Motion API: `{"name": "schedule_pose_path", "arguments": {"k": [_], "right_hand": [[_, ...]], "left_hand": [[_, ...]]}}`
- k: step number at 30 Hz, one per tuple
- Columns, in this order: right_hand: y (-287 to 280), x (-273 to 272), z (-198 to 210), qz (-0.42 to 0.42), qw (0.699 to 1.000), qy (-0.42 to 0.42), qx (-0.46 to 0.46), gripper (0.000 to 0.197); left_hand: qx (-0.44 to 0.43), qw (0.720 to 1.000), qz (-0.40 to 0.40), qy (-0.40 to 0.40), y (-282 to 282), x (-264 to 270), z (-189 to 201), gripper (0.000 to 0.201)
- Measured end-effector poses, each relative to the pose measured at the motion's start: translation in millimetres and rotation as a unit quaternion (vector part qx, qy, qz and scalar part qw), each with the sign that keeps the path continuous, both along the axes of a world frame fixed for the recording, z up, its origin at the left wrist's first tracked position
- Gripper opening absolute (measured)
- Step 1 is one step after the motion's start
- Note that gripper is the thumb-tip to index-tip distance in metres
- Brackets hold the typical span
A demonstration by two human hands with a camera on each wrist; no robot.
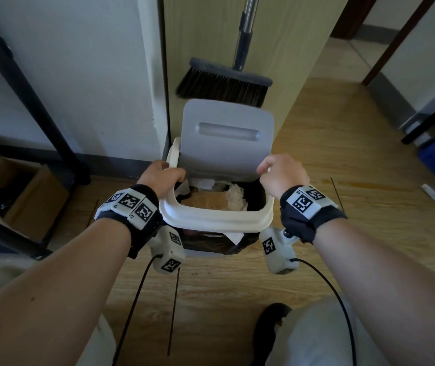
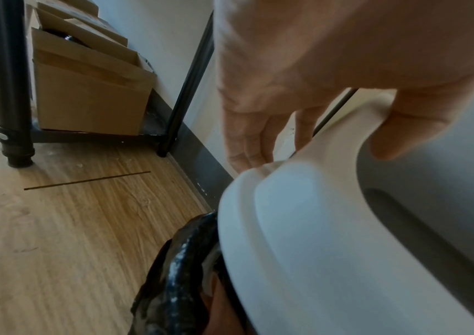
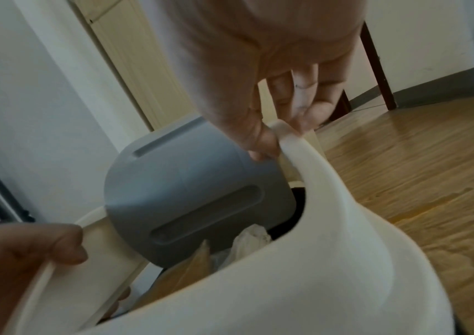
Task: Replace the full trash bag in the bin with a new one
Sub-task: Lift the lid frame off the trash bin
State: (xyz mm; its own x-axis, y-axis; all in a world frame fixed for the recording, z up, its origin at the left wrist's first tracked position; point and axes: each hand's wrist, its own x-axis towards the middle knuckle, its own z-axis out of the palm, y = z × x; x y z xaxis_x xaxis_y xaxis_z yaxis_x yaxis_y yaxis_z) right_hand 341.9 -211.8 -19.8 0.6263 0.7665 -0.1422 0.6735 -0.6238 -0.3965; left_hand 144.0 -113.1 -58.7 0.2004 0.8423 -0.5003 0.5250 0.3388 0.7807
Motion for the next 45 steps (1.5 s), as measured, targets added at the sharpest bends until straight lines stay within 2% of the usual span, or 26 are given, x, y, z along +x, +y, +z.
{"name": "schedule_pose_path", "arguments": {"k": [5,9,13,21,28,32,37,39,41,45], "right_hand": [[7.2,1.5,2.1,0.005,0.998,-0.044,0.038,0.038],[3.5,3.9,2.3,0.001,0.998,-0.037,0.042,0.041],[-6.3,17.0,11.7,-0.040,0.997,-0.021,0.070,0.036],[-47.4,66.0,26.7,-0.144,0.984,-0.041,0.099,0.030],[-111.7,113.2,14.8,-0.249,0.963,-0.040,0.091,0.030],[-145.4,141.1,-10.4,-0.288,0.956,-0.037,0.046,0.024],[-174.2,171.0,-63.4,-0.295,0.953,-0.029,-0.055,0.021],[-178.1,180.3,-87.6,-0.301,0.950,-0.027,-0.081,0.023],[-177.7,187.5,-109.3,-0.302,0.947,-0.018,-0.106,0.025],[-167.9,197.3,-143.5,-0.290,0.947,-0.002,-0.140,0.027]], "left_hand": [[0.008,1.000,0.000,-0.012,2.9,1.5,4.3,0.052],[0.036,0.999,0.006,-0.024,2.6,4.1,14.6,0.059],[0.067,0.997,-0.007,-0.038,-0.5,18.8,28.6,0.062],[0.069,0.993,-0.089,-0.038,-29.7,78.9,41.8,0.077],[0.071,0.977,-0.203,-0.015,-63.2,148.4,32.5,0.083],[0.069,0.960,-0.271,0.020,-86.9,187.5,11.5,0.082],[0.009,0.940,-0.335,0.066,-111.3,226.8,-32.4,0.081],[-0.014,0.934,-0.348,0.080,-117.0,238.6,-53.9,0.071],[-0.025,0.931,-0.351,0.094,-120.0,247.9,-76.5,0.052],[-0.058,0.928,-0.346,0.126,-120.2,261.1,-118.3,0.054]]}}
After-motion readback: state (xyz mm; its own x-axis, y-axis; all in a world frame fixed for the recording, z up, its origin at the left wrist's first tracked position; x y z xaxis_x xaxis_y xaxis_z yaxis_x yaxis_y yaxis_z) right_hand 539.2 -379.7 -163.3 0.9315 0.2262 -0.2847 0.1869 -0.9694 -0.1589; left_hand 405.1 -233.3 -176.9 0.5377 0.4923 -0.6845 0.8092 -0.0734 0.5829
